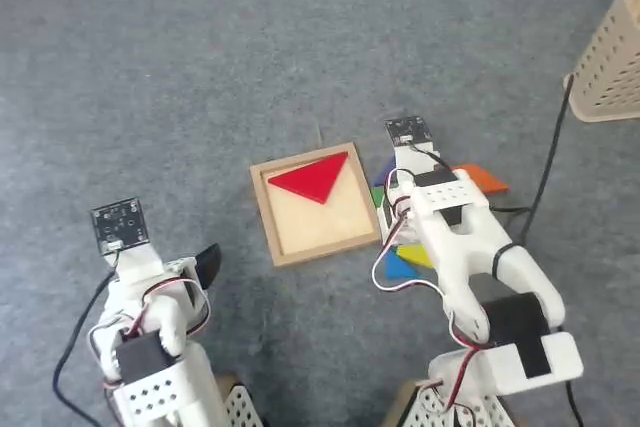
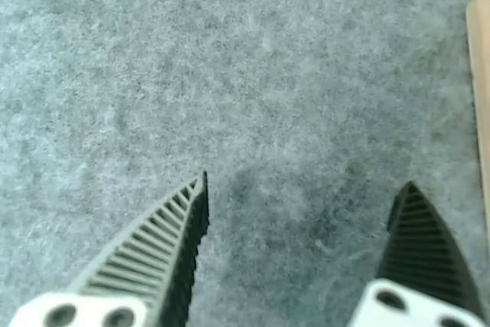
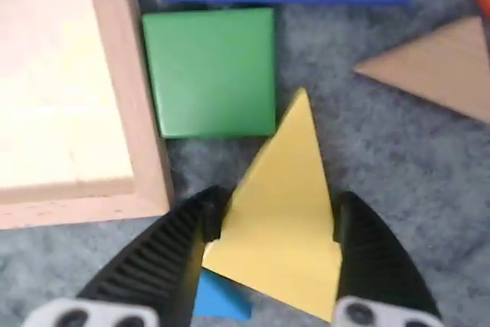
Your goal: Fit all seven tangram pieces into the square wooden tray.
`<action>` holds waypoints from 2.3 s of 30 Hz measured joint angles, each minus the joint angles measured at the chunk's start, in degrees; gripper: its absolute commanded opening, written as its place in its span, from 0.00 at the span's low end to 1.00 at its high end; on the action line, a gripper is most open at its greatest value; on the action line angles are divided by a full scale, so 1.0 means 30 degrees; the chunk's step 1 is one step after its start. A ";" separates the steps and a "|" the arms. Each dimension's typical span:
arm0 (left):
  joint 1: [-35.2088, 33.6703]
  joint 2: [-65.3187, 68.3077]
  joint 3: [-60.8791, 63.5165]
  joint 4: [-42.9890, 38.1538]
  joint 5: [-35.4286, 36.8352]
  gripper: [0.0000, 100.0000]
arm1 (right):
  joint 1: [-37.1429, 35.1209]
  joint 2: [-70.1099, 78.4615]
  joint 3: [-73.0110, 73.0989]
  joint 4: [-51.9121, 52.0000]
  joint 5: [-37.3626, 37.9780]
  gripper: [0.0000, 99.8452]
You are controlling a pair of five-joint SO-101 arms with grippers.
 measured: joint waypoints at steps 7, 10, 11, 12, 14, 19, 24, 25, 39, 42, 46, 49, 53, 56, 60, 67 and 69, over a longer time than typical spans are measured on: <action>0.0000 0.0000 0.0000 0.0000 0.0000 0.35 | 0.0176 -0.0029 0.0000 0.0938 0.1436 0.31; 0.0000 0.0000 0.0000 0.0000 0.0000 0.35 | -0.0264 -0.0879 0.0117 0.1612 0.1817 0.31; 0.0000 0.0000 0.0000 0.0000 0.0000 0.35 | -0.0469 -0.1348 0.0293 0.1670 0.1846 0.31; 0.0000 0.0000 0.0000 0.0000 0.0000 0.35 | -0.0703 -0.1700 0.0586 0.1670 0.1875 0.31; 0.0000 0.0000 0.0000 0.0000 0.0000 0.35 | -0.0821 -0.1963 0.0967 0.1758 0.1934 0.31; 0.0000 0.0000 0.0000 0.0000 0.0000 0.35 | -0.0821 -0.1612 0.1114 0.1495 0.2227 0.31; 0.0000 0.0000 0.0000 0.0000 0.0000 0.35 | -0.0762 -0.0527 0.1026 0.1172 0.2374 0.31; 0.0000 0.0000 0.0000 0.0000 0.0000 0.35 | -0.0791 -0.0527 0.1026 0.1172 0.2403 0.31; 0.0000 0.0000 0.0000 0.0000 0.0000 0.35 | 0.0410 -0.0557 0.0733 0.1084 0.2403 0.13; 0.0000 0.0000 0.0000 0.0000 0.0000 0.35 | 0.0410 -0.0557 0.0703 0.1055 0.2403 0.18; 0.0000 0.0000 0.0000 0.0000 0.0000 0.35 | 0.0410 -0.1026 0.0908 0.1553 0.2930 0.28; 0.0000 0.0000 0.0000 0.0000 0.0000 0.35 | 0.0264 -0.2315 0.1172 0.2667 0.3956 0.28; 0.0000 0.0000 0.0000 0.0000 0.0000 0.35 | 0.0205 -0.5070 0.2696 0.3370 0.5040 0.28; 0.0000 0.0000 0.0000 0.0000 0.0000 0.35 | 0.0059 -0.6271 0.4337 0.3487 0.6740 0.28; 0.0000 0.0000 0.0000 0.0000 0.0000 0.35 | 0.0059 -0.6505 0.5216 0.3458 0.7941 0.29; 0.0000 0.0000 0.0000 0.0000 0.0000 0.35 | 0.0059 -0.6505 0.5216 0.3077 0.8088 0.29; 0.0000 0.0000 0.0000 0.0000 0.0000 0.35 | 0.0059 -0.6505 0.5216 0.3077 0.8088 0.28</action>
